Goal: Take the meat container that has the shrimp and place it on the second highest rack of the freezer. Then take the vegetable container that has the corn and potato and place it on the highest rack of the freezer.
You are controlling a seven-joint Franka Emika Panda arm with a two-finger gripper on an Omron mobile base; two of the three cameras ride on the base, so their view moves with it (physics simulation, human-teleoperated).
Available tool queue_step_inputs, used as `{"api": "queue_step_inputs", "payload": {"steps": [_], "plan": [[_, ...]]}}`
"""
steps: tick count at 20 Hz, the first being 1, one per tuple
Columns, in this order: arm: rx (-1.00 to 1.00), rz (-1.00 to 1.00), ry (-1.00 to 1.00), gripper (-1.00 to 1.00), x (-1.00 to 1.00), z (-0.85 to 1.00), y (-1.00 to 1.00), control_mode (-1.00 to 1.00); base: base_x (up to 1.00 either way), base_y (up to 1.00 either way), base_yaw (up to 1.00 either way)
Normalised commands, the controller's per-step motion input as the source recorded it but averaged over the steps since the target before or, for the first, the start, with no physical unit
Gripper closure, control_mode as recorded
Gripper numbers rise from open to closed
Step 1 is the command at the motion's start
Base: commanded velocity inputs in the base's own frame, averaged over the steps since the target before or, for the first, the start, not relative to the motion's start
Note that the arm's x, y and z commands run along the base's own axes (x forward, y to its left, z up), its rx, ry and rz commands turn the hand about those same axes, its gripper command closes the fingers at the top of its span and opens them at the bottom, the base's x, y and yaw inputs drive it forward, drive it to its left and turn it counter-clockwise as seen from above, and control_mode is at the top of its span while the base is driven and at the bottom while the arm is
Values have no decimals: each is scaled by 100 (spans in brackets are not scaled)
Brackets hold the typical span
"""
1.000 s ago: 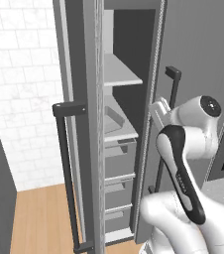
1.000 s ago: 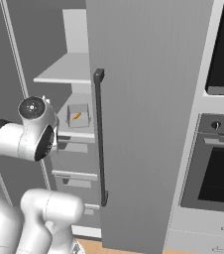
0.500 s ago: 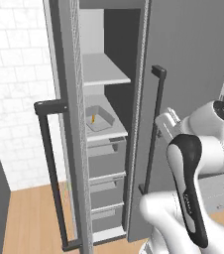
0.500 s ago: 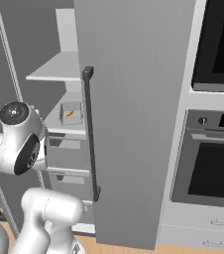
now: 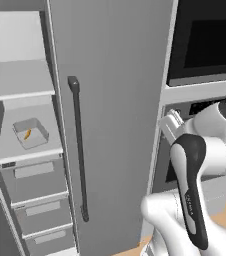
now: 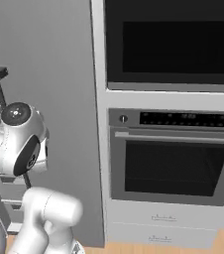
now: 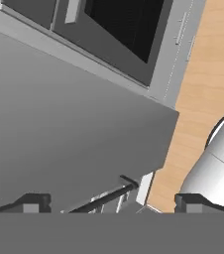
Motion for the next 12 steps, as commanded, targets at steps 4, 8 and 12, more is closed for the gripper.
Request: {"api": "queue_step_inputs", "payload": {"steps": [4, 8, 12], "plan": [[0, 0, 0, -100, 0, 0, 0, 100, 61, -100, -2], [0, 0, 0, -100, 0, 0, 0, 100, 16, -100, 0], [0, 0, 0, -100, 0, 0, 0, 100, 0, -100, 0]]}}
